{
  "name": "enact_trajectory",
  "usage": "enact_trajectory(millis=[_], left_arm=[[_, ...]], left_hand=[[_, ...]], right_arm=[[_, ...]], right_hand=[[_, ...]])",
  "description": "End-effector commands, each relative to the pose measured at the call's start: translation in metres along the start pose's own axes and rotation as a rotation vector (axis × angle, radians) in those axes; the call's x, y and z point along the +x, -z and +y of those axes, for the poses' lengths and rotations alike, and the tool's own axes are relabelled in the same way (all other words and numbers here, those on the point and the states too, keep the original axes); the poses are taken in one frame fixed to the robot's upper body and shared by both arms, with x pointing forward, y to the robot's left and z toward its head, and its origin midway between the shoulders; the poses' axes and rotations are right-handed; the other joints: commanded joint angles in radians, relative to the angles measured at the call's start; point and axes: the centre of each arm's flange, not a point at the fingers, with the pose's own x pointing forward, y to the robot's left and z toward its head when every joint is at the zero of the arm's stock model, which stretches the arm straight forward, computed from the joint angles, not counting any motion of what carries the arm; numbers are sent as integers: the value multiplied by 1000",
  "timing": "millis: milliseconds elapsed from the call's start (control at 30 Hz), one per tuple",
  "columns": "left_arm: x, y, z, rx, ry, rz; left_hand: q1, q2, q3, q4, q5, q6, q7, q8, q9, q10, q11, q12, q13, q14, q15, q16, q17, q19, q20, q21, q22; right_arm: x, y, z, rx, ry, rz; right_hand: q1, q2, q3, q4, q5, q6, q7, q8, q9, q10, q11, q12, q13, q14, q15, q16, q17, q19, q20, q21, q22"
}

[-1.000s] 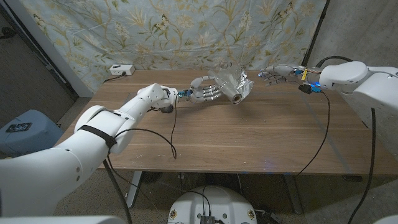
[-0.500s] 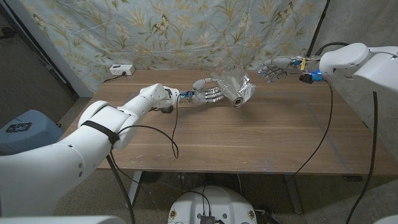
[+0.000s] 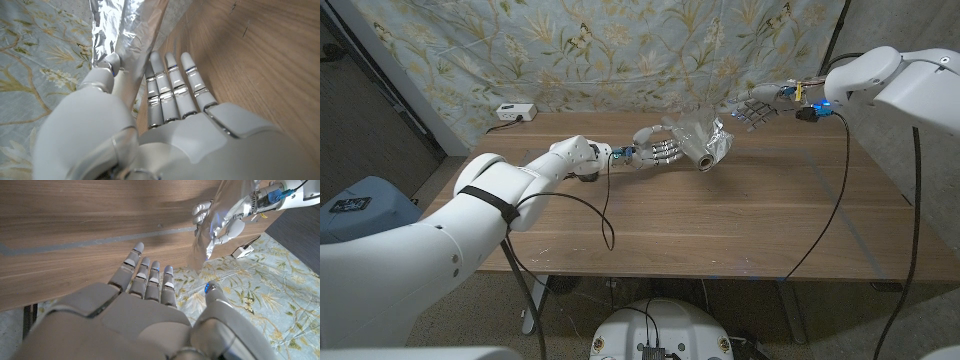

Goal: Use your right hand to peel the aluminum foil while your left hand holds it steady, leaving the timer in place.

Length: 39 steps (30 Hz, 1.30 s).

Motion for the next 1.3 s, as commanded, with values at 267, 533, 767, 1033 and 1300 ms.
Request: enact_trajectory(millis=[267, 533, 767, 1033, 1300], left_arm=[[15, 6, -8, -44, 19, -63], [22, 9, -10, -74, 15, -95], [27, 10, -12, -69, 10, -113], [30, 11, -15, -82, 11, -134], [33, 12, -17, -95, 14, -150]], left_hand=[[-56, 50, 45, 46, 6, 37, -7, 135, 2, -6, -14, -8, -1, -10, 17, -14, 8, -12, 9, -10, 2], [-61, 52, 46, 45, 5, 25, -6, 128, -2, -24, -6, -25, -18, -17, 22, -20, 11, -21, 14, -15, 2], [-63, 52, 47, 44, 5, 24, -6, 127, -4, -28, -6, -29, -21, -20, 24, -23, 12, -24, 14, -17, 3], [-64, 53, 48, 42, 5, 18, -5, 121, -9, -33, -7, -39, -33, -27, 30, -26, 15, -29, 18, -21, 3], [-66, 53, 48, 39, 4, 10, -9, 114, -17, -73, 7, -65, -49, -47, 38, -35, 18, -38, 19, -26, 3]], right_arm=[[2, -11, -2, -31, -24, 50], [-2, -12, -2, -44, -21, 79], [-6, -14, -1, -57, -16, 91], [-10, -14, 0, -60, -14, 102], [-12, -16, 3, -60, -8, 108]], right_hand=[[13, 0, 8, -8, 8, 3, 6, 6, 3, 3, 8, -1, 5, 13, 3, 5, 0, 15, 8, 9, 4], [17, 3, 10, -10, 9, 4, 5, 5, 3, 3, 7, -2, 5, 16, 3, 4, 0, 21, 11, 9, 3], [19, 4, 12, -12, 10, 6, 6, 6, 3, 4, 6, -2, 6, 18, 2, 3, 0, 22, 11, 8, 3], [19, 6, 13, -13, 10, 8, 4, 6, 3, 7, 4, -2, 6, 22, 0, 3, 0, 25, 11, 7, 3], [20, 9, 15, -14, 11, 11, 2, 7, 3, 12, 4, -1, 6, 27, -2, 3, 0, 29, 12, 7, 3]])
